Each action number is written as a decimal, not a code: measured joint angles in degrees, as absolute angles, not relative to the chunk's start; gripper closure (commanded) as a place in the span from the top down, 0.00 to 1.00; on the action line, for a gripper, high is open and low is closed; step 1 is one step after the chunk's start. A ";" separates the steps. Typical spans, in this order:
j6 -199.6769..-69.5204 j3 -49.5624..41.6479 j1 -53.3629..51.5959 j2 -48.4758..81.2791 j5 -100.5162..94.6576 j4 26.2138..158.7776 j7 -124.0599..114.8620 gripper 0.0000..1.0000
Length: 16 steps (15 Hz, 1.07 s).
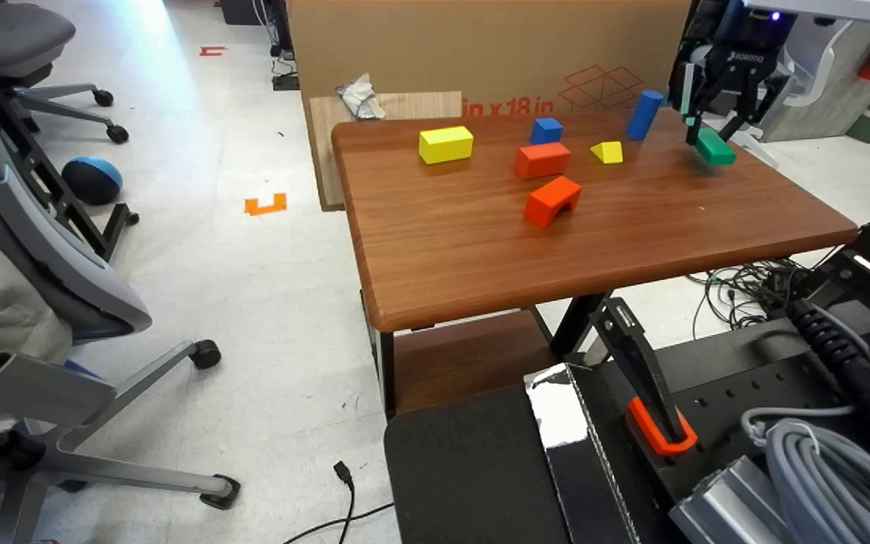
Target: Move the green rectangular block to the right
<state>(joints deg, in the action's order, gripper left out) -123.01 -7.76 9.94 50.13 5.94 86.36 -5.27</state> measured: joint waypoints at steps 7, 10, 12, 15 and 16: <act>-122.96 -8.90 10.45 52.38 1.29 84.26 -1.90 0.81; -122.96 -9.05 10.44 52.44 -0.61 84.28 -1.56 0.99; -122.96 -9.01 10.29 52.38 -0.90 84.47 -1.03 1.00; -123.73 -8.28 9.85 49.90 -0.90 86.62 0.04 1.00; -124.47 -7.95 9.51 47.82 -0.90 88.59 0.44 1.00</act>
<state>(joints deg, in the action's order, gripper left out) -124.47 -7.95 9.51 47.82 -0.90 88.59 0.44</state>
